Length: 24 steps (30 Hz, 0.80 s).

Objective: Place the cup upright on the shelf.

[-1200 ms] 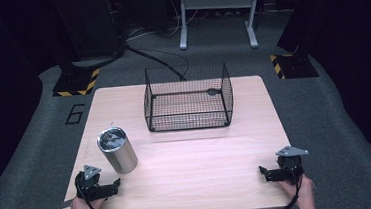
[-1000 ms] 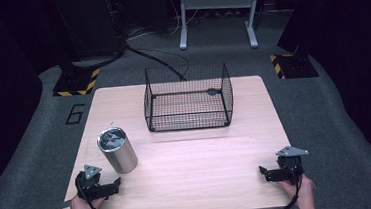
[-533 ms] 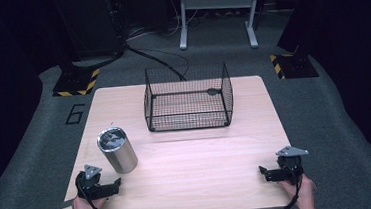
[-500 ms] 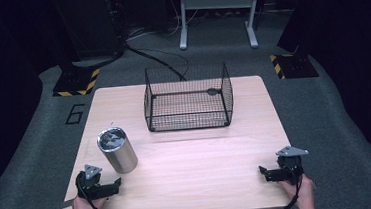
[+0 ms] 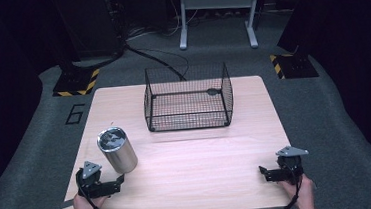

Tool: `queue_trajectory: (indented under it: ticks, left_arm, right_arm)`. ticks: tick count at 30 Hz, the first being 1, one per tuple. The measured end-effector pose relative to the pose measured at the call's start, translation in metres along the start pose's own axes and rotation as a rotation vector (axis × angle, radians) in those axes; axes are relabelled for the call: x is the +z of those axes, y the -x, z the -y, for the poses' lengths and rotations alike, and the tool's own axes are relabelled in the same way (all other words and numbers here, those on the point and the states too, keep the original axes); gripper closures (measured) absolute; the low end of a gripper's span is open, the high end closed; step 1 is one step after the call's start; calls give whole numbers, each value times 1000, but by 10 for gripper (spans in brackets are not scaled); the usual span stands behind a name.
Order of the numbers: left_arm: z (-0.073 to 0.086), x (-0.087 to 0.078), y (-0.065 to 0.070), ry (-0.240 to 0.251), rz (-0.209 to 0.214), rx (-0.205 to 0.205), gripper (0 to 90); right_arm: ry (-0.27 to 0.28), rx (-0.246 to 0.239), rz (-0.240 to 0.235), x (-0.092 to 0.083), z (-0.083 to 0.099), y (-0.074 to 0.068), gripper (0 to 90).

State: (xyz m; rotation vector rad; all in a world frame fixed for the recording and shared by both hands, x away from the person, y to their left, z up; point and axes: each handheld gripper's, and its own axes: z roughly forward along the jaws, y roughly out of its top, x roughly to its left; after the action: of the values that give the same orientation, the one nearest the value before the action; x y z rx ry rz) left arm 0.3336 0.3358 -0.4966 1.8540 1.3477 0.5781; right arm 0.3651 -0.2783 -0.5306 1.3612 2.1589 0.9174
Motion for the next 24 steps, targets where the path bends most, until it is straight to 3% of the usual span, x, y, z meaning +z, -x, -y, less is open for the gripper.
queue_trajectory:
  ticks: [12,24]
  left_arm:
    - [-26,-12,7,80,17,19,0]
    - [-50,-15,-2,147,44,17,0]
  right_arm:
    - [-8,-3,-6,-1,0,0,0]
    - [-4,-2,-7,-1,0,0,0]
